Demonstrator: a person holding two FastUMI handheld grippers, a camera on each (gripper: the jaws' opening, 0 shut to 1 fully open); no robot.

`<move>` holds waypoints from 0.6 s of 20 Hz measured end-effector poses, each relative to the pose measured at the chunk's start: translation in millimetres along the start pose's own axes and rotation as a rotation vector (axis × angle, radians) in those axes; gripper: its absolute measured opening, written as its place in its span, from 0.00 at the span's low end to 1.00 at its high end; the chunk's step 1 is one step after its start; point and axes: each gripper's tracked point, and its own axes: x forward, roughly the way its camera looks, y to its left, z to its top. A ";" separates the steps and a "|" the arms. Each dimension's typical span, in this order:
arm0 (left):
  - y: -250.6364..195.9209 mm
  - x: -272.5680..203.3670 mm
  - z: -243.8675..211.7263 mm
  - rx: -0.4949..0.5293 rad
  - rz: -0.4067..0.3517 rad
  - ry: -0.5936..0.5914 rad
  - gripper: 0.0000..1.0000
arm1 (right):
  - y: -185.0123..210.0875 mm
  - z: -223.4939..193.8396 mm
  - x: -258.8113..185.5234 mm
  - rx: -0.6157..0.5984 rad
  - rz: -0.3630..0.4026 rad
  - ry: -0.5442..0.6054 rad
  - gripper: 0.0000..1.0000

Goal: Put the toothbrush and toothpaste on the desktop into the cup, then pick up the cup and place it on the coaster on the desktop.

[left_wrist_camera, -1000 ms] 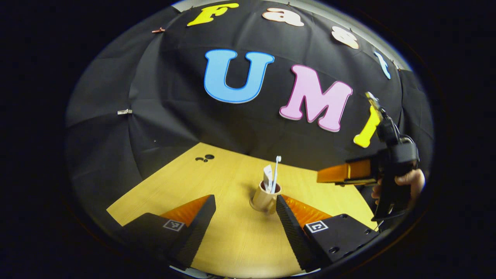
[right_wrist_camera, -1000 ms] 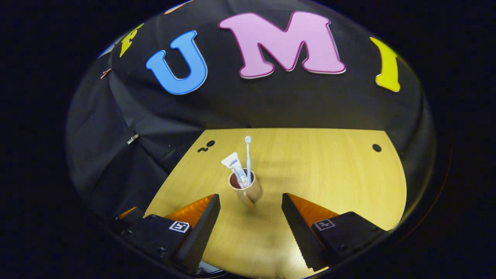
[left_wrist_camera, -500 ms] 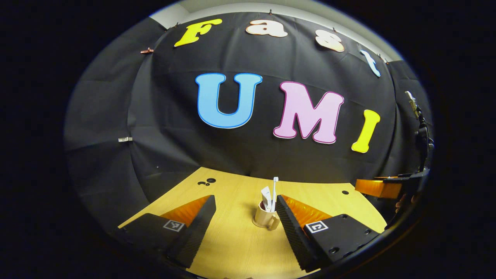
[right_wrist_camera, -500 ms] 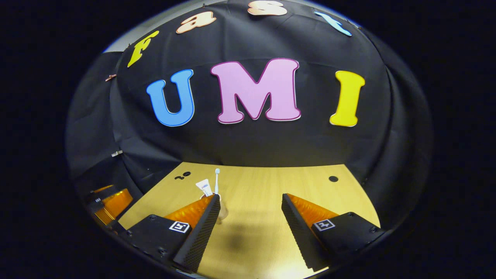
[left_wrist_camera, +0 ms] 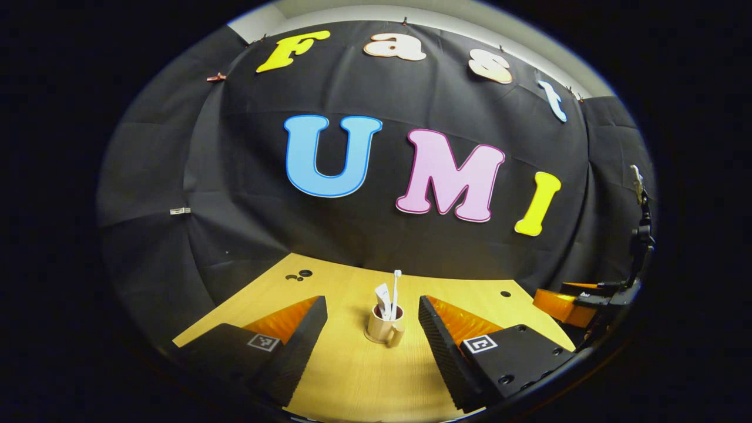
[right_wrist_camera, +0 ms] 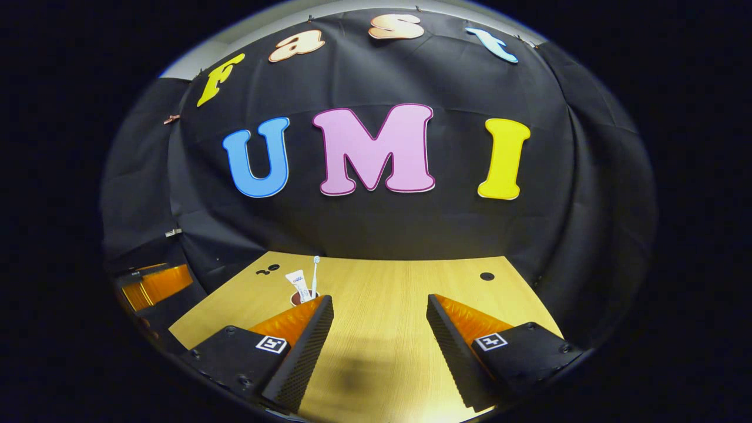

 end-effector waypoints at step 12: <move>-15.3 12.4 -13.1 0.015 -0.005 0.051 0.97 | 9.7 -21.4 15.5 0.065 0.014 0.051 0.99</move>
